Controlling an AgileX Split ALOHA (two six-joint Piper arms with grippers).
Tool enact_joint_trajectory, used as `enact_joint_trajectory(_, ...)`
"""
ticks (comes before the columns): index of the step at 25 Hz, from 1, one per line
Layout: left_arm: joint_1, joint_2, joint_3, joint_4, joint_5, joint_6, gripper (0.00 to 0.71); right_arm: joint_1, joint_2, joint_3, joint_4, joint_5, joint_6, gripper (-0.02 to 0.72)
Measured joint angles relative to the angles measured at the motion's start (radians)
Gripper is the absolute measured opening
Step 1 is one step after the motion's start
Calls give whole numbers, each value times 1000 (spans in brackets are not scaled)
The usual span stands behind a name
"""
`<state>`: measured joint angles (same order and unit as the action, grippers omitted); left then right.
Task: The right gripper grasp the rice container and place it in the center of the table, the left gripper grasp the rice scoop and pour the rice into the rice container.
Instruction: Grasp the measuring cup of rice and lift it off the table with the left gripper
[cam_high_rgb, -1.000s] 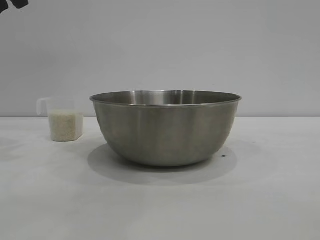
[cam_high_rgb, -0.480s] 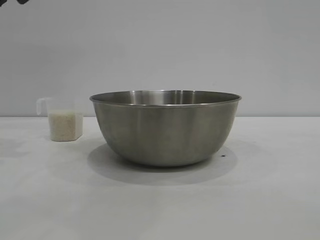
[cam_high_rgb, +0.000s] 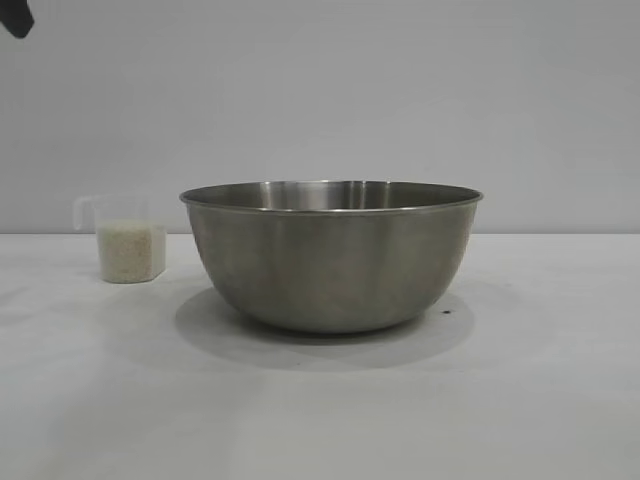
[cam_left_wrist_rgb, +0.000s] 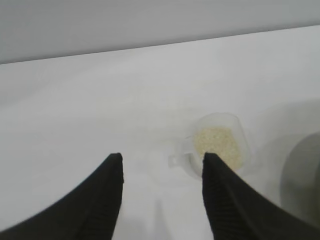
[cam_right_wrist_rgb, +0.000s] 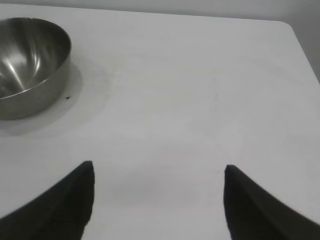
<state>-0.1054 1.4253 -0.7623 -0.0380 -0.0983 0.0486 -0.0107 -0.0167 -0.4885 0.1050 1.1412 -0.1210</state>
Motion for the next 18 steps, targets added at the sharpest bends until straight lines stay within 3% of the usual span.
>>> enact_joint_trajectory(9,0,-1,202,2,-334,0,355,0,0,0,0,0,0,475)
enact_joint_trajectory(13,0,15,256,2,-481,-1,515,0,0,0,0,0,0,475)
enact_joint_trajectory(18,0,99,276,15,-599,-1,520,0,0,0,0,0,0,475)
